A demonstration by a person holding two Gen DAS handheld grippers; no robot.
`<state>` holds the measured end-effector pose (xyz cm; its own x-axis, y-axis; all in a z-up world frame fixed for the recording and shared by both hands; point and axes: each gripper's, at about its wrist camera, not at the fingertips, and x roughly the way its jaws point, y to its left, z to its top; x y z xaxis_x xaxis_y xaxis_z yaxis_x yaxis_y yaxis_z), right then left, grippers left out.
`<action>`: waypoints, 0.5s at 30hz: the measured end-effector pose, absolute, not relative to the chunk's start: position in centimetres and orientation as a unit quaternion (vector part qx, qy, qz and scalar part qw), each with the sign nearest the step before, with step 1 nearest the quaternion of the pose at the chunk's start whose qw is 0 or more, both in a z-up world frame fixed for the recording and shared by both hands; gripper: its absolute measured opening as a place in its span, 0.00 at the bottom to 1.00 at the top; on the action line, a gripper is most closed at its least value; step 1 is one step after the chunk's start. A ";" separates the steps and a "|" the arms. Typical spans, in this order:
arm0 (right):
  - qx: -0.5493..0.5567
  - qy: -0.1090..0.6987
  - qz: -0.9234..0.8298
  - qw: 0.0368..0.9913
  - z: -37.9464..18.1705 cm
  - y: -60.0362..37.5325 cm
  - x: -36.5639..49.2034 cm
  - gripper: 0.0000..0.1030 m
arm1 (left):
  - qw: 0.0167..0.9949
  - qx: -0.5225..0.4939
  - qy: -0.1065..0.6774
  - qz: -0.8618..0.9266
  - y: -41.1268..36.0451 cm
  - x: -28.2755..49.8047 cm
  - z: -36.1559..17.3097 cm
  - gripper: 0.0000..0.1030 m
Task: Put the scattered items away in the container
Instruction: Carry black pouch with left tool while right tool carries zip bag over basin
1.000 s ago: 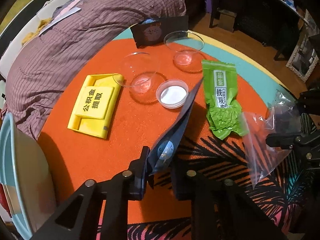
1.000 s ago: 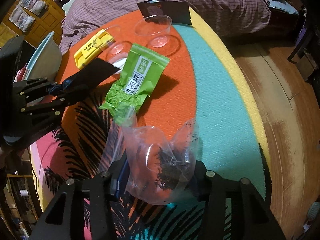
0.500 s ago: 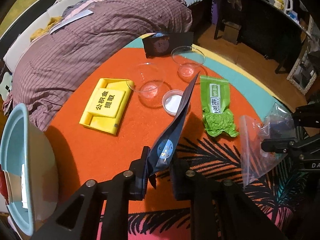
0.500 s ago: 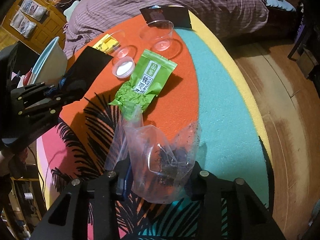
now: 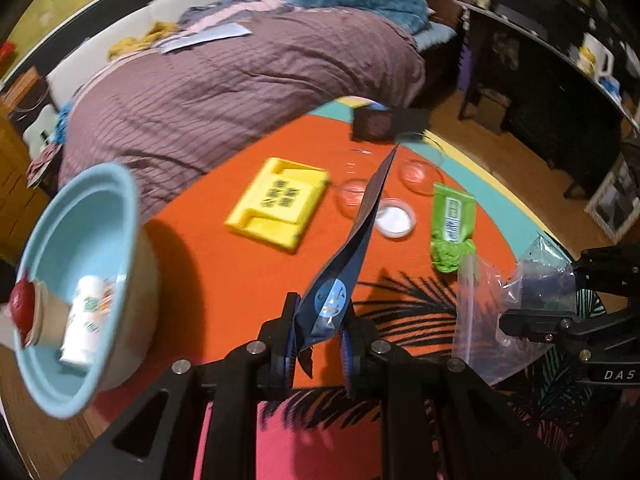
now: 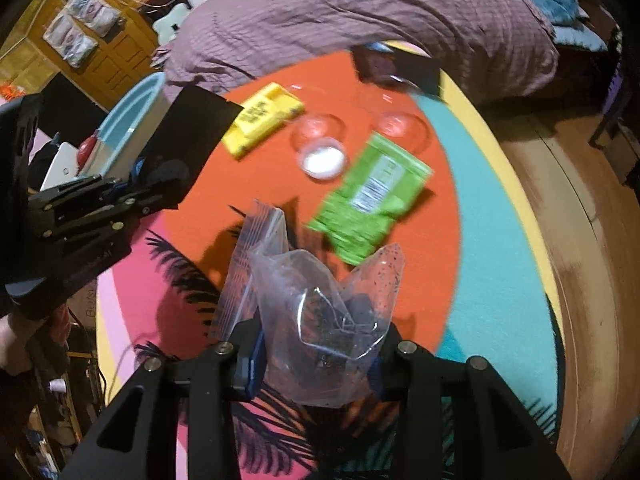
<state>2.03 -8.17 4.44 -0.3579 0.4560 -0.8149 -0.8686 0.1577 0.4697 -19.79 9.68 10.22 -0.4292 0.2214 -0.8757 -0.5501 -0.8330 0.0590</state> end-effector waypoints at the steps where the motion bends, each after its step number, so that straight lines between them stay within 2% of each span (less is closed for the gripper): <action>1: -0.190 0.537 0.626 0.533 5.0 -7.8 1.6 0.41 | 0.226 -0.479 0.165 0.832 8.8 -19.8 10.6 0.19; 15: -0.186 0.457 0.686 0.535 14.1 -0.5 -6.7 0.41 | 0.125 -0.436 0.063 0.889 -4.1 -20.7 16.6 0.19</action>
